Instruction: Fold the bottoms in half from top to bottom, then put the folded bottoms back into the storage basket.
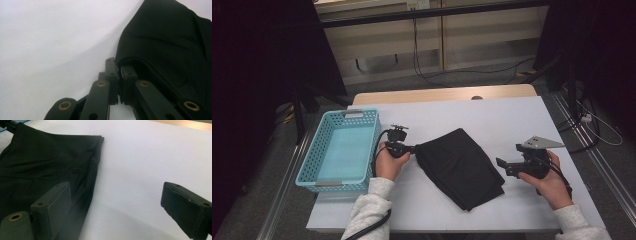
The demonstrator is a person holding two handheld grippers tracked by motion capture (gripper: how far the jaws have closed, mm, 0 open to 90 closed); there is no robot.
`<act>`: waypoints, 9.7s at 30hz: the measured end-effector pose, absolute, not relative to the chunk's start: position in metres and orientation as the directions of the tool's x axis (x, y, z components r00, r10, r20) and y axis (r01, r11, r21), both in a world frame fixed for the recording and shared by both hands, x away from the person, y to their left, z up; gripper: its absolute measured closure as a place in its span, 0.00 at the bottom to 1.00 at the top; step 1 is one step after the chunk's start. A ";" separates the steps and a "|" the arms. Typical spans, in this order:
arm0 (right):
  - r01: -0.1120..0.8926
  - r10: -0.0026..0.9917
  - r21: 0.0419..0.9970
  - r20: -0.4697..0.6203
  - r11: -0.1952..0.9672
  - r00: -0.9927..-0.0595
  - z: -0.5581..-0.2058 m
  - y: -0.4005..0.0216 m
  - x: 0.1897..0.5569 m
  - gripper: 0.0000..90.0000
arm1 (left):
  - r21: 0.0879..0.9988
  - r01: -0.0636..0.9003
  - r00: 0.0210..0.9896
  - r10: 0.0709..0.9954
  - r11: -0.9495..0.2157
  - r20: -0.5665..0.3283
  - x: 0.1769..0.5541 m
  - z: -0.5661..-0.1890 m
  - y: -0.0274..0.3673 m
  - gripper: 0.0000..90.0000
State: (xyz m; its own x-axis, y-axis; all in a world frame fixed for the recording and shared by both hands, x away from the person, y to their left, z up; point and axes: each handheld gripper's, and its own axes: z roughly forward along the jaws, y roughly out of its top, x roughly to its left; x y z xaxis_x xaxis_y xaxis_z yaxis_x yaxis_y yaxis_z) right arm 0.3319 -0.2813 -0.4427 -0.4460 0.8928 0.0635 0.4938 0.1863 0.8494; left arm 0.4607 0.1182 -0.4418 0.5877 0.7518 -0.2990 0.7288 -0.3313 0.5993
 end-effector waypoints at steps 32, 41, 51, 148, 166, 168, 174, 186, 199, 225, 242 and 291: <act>0.529 0.881 0.816 0.053 0.233 -0.470 -0.461 -0.224 0.338 0.16 | 0.680 0.671 0.566 0.796 -0.295 -0.214 0.429 -0.422 0.134 0.25; 0.602 0.887 0.763 0.084 0.236 -0.454 -0.471 -0.220 0.330 0.33 | 0.679 0.658 0.583 0.791 -0.326 -0.185 0.431 -0.427 0.130 0.24; 0.604 0.891 0.765 0.092 0.222 -0.444 -0.471 -0.217 0.312 0.46 | 0.678 0.659 0.586 0.787 -0.325 -0.194 0.432 -0.427 0.127 0.23; 0.523 0.847 0.830 0.127 0.195 -0.517 -0.456 -0.187 0.294 0.91 | 0.266 0.840 0.526 0.830 -0.473 -0.186 0.494 -0.364 0.090 0.93; 0.485 0.824 0.856 0.136 0.182 -0.550 -0.450 -0.170 0.298 0.91 | 0.251 0.836 0.531 0.835 -0.488 -0.146 0.502 -0.336 0.097 0.93; 0.482 0.818 0.857 0.139 0.183 -0.558 -0.449 -0.168 0.298 0.91 | 0.245 0.838 0.529 0.837 -0.488 -0.140 0.502 -0.335 0.098 0.93; 0.472 0.811 0.863 0.140 0.182 -0.568 -0.445 -0.162 0.298 0.91 | 0.232 0.840 0.526 0.841 -0.490 -0.127 0.504 -0.327 0.101 0.94; 0.449 0.803 0.879 0.147 0.162 -0.578 -0.440 -0.154 0.299 0.91 | 0.203 0.843 0.525 0.844 -0.499 -0.109 0.506 -0.309 0.108 0.94; 0.420 0.786 0.891 0.131 0.174 -0.604 -0.434 -0.139 0.302 0.91 | 0.201 0.852 0.509 0.855 -0.484 -0.096 0.504 -0.294 0.125 0.94; 0.375 0.756 0.918 0.155 0.128 -0.636 -0.414 -0.127 0.305 0.91 | 0.216 0.844 0.518 0.851 -0.492 -0.084 0.502 -0.254 0.133 0.94; 0.337 0.757 0.933 0.129 0.126 -0.640 -0.399 -0.120 0.309 0.91 | 0.210 0.850 0.508 0.858 -0.483 -0.080 0.508 -0.237 0.141 0.94; 0.257 0.652 0.961 0.131 0.102 -0.747 -0.362 -0.051 0.330 0.91 | 0.195 0.895 0.411 0.912 -0.401 -0.013 0.514 -0.172 0.216 0.94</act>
